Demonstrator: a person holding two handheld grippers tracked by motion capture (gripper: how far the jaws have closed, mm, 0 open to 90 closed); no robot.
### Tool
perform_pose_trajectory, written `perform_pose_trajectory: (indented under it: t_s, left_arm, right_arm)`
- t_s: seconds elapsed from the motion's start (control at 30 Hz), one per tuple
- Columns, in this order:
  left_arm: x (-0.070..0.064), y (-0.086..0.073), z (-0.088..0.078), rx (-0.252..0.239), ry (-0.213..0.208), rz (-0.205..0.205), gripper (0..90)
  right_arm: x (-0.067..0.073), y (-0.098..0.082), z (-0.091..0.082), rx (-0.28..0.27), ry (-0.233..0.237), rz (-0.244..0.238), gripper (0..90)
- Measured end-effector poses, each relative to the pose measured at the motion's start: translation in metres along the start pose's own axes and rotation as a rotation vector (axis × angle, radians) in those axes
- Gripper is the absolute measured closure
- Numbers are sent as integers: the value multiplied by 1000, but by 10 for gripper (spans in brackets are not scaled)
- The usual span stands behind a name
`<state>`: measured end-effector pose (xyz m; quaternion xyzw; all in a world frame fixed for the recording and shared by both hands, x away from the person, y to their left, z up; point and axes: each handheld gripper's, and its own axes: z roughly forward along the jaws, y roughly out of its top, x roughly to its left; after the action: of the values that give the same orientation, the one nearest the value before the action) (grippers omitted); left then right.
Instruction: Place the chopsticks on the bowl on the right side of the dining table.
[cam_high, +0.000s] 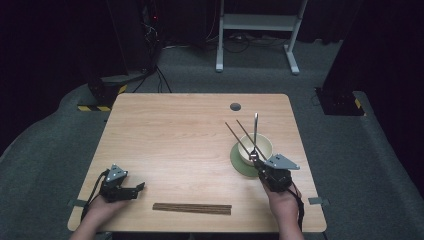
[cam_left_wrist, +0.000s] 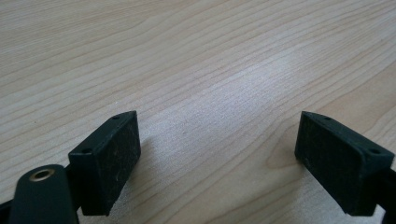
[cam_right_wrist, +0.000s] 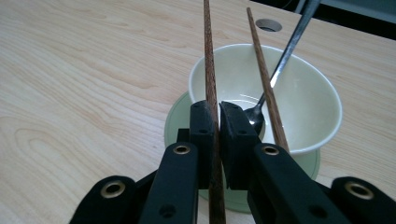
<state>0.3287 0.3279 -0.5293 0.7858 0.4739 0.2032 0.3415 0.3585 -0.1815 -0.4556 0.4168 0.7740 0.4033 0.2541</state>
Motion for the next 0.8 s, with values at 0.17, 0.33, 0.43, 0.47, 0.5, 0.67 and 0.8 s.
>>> perform_pose_trajectory:
  t_s: [0.17, 0.33, 0.43, 0.47, 0.5, 0.67, 0.8]
  left_arm:
    - [0, 0, 0, -1, 1, -1, 143]
    - [0, 0, 0, 0, 0, -1, 142]
    - [0, 0, 0, 0, 0, 0, 143]
    - [0, 0, 0, 0, -1, -1, 142]
    - [0, 0, 0, 0, 0, 0, 142]
    - [0, 0, 0, 0, -1, -2, 143]
    - [0, 0, 0, 0, -1, -4, 144]
  right_arm:
    - [-5, -1, 5, 15, -27, 13, 839]
    - [-9, -2, 6, 20, -46, 31, 839]
    - [-12, -3, 7, 27, -57, 43, 839]
    - [-12, -3, 8, 28, -60, 42, 839]
    - [-12, -3, 8, 29, -66, 41, 839]
    - [-12, -3, 11, 32, -70, 41, 838]
    - [-13, -3, 13, 37, -76, 43, 837]
